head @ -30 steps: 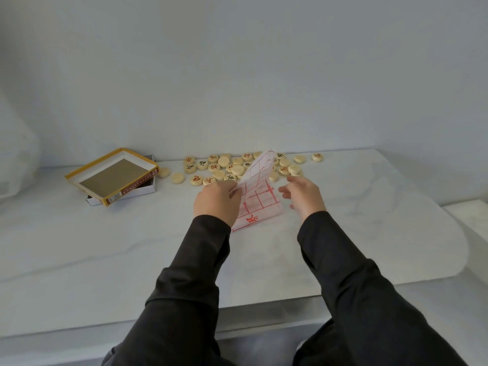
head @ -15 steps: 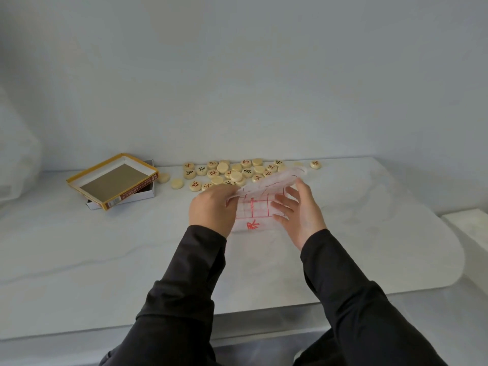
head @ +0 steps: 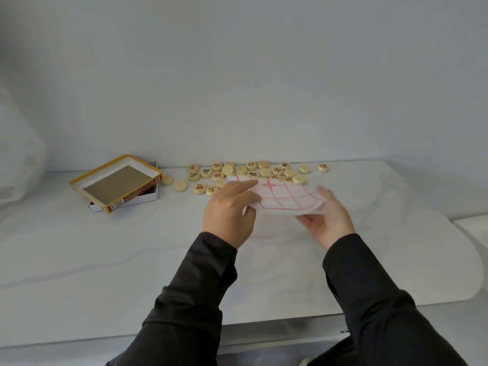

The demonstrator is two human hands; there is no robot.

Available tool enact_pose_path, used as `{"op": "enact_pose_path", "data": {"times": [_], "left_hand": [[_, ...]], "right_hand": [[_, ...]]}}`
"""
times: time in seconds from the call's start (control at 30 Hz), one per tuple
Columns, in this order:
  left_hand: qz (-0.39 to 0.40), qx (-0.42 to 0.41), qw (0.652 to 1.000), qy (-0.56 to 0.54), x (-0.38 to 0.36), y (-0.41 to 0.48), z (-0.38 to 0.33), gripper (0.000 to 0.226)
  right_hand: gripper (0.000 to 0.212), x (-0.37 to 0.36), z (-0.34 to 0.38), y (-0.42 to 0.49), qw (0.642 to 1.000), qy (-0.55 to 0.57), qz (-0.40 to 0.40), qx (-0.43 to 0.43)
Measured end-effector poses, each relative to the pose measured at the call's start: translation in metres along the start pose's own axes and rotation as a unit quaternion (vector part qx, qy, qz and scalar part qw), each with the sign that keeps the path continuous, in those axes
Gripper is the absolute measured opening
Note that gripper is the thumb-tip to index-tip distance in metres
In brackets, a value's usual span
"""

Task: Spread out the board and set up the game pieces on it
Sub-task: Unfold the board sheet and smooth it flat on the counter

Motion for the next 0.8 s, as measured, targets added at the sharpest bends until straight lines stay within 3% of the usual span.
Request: {"op": "enact_pose_path", "data": {"times": [0.03,0.07,0.13,0.2,0.3,0.37,0.5,0.63,0.8], "left_hand": [[0.094,0.058,0.994,0.007,-0.01,-0.002,0.007,0.029],[0.2,0.108,0.974,0.018,-0.022,-0.01,0.014,0.029],[0.393,0.185,0.899,0.049,-0.037,-0.029,0.027,0.03],[0.488,0.211,0.845,0.052,-0.041,-0.042,0.032,0.038],[0.463,0.259,0.847,0.034,-0.035,-0.041,0.043,0.045],[0.421,0.286,0.859,0.059,-0.032,-0.036,0.054,0.042],[0.406,0.312,0.853,0.096,-0.036,-0.042,0.066,0.048],[0.437,0.301,0.843,0.089,-0.044,-0.047,0.064,0.052],[0.418,0.293,0.857,0.062,-0.045,-0.039,0.061,0.044]], "right_hand": [[0.01,0.006,-0.003,0.003,0.992,-0.116,-0.053,0.019],[0.015,0.011,-0.006,0.007,0.971,-0.219,-0.088,0.04],[0.035,0.012,-0.008,0.008,0.92,-0.369,-0.108,0.082],[0.045,0.009,-0.003,0.001,0.852,-0.492,-0.112,0.136],[0.055,0.002,-0.002,-0.005,0.701,-0.678,-0.104,0.196],[0.055,-0.004,-0.005,-0.008,0.641,-0.726,-0.09,0.231],[0.053,-0.023,-0.019,-0.012,0.598,-0.747,0.02,0.29],[0.047,-0.027,-0.044,-0.008,0.547,-0.794,0.108,0.243],[0.038,-0.029,-0.029,-0.012,0.584,-0.761,0.059,0.275]]}}
Point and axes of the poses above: each hand's wrist, its own y-axis towards the middle knuckle, its own x-axis out of the back of the hand, z = x × y, the point moved 6 cm from there along y, towards the middle knuckle, and after that the axes turned 5 degrees about -z, right-handed, at the moved point
